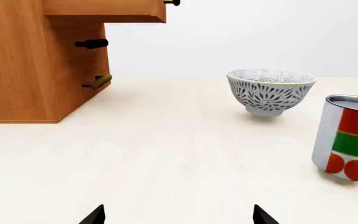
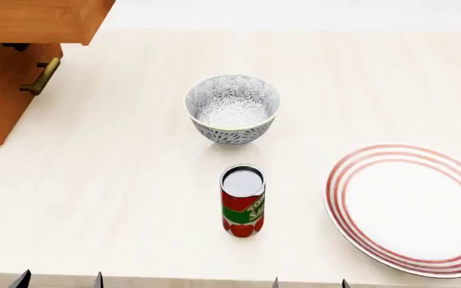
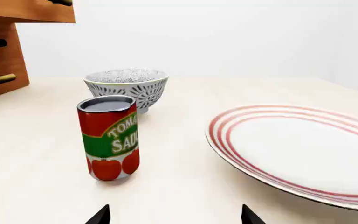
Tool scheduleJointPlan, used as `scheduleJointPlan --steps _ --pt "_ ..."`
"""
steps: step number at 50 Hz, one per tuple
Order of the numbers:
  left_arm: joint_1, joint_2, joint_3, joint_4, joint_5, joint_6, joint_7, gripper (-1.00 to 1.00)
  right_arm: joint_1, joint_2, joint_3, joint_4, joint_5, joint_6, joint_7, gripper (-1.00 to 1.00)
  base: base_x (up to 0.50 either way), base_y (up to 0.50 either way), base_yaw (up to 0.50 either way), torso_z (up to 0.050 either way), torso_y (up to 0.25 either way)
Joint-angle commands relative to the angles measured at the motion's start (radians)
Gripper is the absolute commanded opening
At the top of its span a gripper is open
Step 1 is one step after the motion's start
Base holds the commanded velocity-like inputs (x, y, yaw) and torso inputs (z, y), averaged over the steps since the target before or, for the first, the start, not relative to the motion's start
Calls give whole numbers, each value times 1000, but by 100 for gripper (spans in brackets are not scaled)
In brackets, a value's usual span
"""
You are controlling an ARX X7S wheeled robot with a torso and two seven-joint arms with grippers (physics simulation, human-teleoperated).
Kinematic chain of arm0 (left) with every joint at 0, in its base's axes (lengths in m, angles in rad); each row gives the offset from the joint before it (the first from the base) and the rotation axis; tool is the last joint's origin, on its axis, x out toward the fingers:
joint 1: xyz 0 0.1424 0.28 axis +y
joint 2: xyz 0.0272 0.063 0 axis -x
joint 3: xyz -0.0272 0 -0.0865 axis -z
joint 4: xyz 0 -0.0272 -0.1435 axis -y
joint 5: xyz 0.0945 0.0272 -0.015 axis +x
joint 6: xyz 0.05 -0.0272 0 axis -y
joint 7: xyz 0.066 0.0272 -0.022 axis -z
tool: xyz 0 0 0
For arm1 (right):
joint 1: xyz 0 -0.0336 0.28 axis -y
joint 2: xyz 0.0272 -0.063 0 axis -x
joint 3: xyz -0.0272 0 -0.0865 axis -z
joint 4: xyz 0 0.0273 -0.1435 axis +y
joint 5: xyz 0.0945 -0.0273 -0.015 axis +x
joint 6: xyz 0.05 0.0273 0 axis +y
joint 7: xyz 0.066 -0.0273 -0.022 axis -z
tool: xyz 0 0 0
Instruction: Put the ketchup in the top drawer of the cabinet.
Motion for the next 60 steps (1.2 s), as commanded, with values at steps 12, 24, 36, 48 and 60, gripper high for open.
scheduleJointPlan --steps 12,24,36,48,60 --pt "-32 -60 27 233 -42 -208 -48 100 29 63 -31 -293 -6 213 55 100 0 0 0 0 0" --pt "-71 -98 0 529 -78 -412 -82 100 87 105 -33 -595 8 447 48 100 0 0 0 0 0" --pt "-92 -117 -5 712 -117 -521 -98 100 87 120 -37 -721 31 484 60 100 0 0 0 0 0" --pt "-85 -129 -2 700 -138 -516 -108 100 99 127 -57 -704 55 501 64 100 309 0 0 0 0" --pt "-91 -142 3 684 -145 -507 -119 100 110 135 -62 -692 69 508 77 100 500 0 0 0 0"
